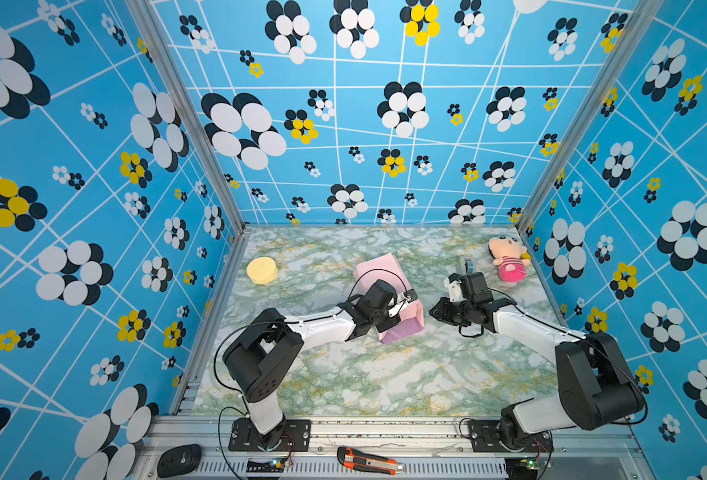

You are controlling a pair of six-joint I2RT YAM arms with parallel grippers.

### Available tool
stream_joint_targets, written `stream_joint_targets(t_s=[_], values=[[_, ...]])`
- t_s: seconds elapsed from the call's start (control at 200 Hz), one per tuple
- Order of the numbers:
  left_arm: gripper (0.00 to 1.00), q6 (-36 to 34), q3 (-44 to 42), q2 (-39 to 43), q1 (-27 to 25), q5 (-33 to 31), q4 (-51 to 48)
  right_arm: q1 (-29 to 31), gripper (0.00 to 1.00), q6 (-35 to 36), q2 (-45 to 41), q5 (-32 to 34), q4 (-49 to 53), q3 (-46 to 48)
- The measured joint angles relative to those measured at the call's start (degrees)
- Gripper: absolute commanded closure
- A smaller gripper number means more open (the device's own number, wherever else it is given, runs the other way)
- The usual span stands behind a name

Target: Wrap the gift box in paper

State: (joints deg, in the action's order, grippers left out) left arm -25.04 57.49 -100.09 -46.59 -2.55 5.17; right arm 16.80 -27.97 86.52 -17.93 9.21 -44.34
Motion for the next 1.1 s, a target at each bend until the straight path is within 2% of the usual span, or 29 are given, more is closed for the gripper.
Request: stream_joint_targets(t_s=[0.27, 1.1], values=[[0.49, 0.17, 0.00, 0.00, 0.00, 0.00, 0.00, 1.14, 0.87, -1.53, 7.04, -0.28, -4.98, -1.46], [0.49, 0.20, 0.00, 0.00, 0.02, -0.02, 0.00, 8.48, 0.91, -1.22, 7.74, 0.94, -8.22, -2.38]])
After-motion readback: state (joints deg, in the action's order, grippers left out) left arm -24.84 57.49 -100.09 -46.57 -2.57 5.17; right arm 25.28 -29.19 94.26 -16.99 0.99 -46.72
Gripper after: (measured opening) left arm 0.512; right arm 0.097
